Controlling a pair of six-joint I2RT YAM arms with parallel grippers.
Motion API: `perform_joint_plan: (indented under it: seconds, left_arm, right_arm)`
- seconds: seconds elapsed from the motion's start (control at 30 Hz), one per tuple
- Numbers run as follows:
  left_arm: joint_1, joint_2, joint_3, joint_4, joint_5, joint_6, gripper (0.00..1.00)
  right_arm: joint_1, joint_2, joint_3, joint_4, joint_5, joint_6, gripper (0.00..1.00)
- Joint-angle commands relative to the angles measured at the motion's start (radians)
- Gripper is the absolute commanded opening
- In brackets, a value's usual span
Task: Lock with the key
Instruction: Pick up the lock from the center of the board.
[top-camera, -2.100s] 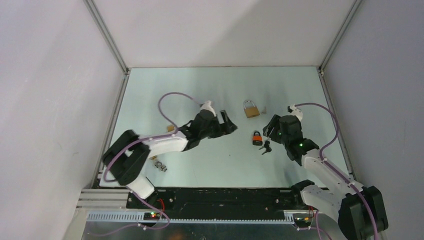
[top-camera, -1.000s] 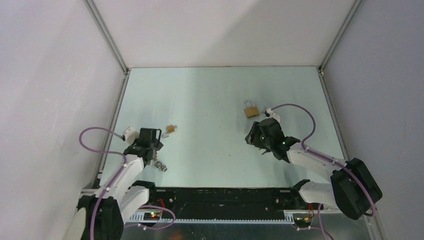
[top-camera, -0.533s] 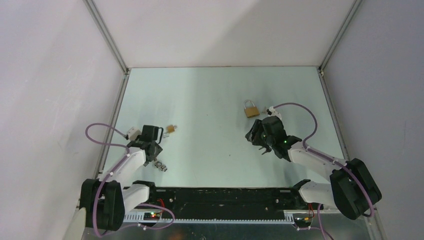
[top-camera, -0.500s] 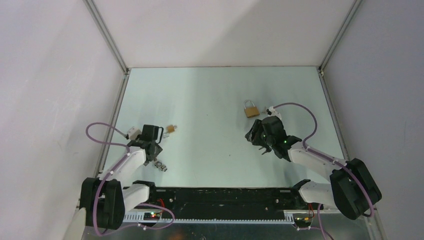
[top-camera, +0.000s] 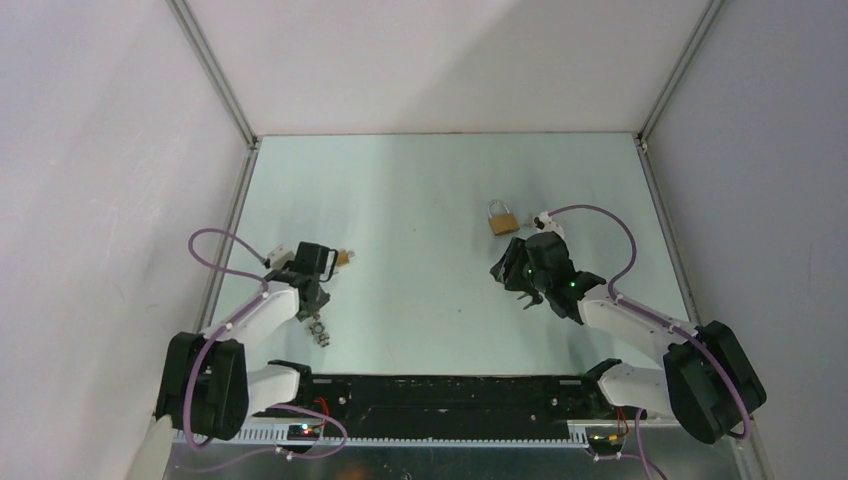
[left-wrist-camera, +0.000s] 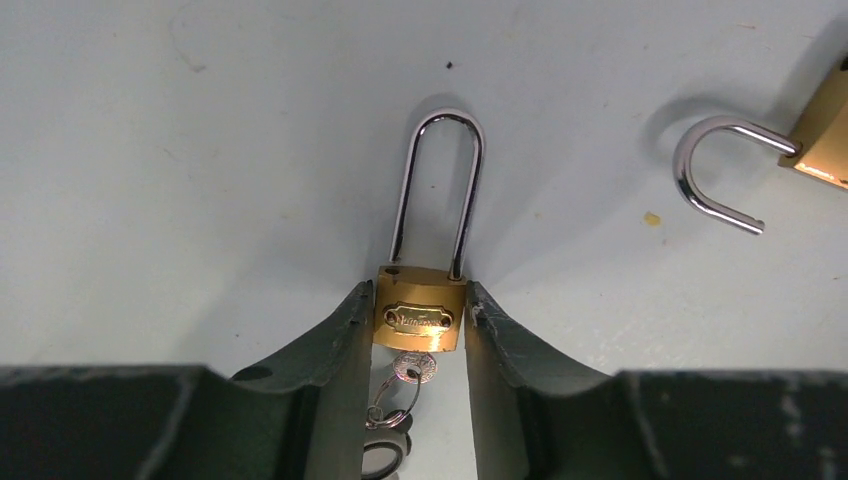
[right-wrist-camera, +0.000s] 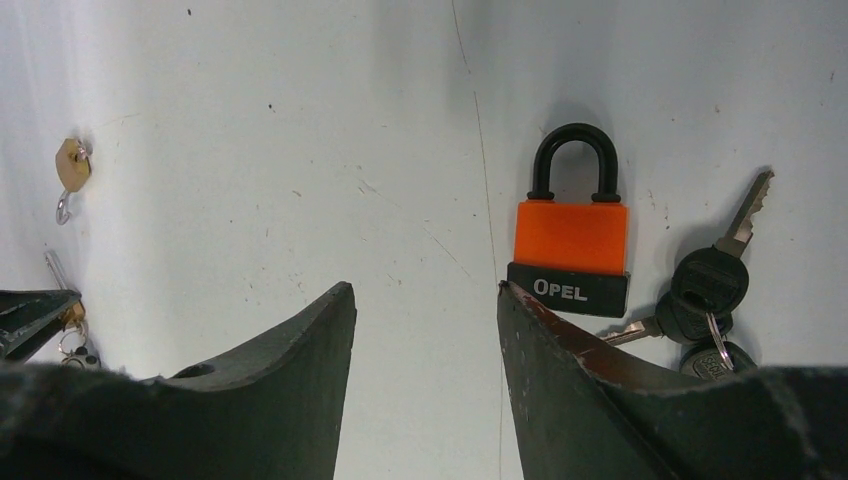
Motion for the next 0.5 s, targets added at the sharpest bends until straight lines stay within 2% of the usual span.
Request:
perform_joint_plan:
  seconds: [0.0,0.07,0.13,0.23,0.47]
  left_arm:
    - [-0.039,0.016,0.02,-0.005,-0.009,-0.001,0.14]
    - [-0.07,0.009,0.03,-0.005,-0.011,0.005,0.04]
    - [-0.123,-0.005,0.063,-0.004,-0.014,0.043,0.0]
    - [-0.25,-0.022,0.109,-0.007,-0.051,0.077,0.0]
    - [-0.459,-0.014,0.2,-0.003,-0.106,0.118,0.0]
  right_arm:
    - [0.001,-0.021,0.041,0.012,0.001,0.01,0.58]
    - [0.003,-0.023,0.041,0.013,-0.005,0.009,0.58]
    - [0.006,-0.026,0.041,0.019,-0.022,0.006,0.59]
    - [0.021,-0.032,0.041,0.027,-0.043,-0.018,0.61]
    - [0.035,-0.036,0.041,0.096,-0.205,-0.026,0.63]
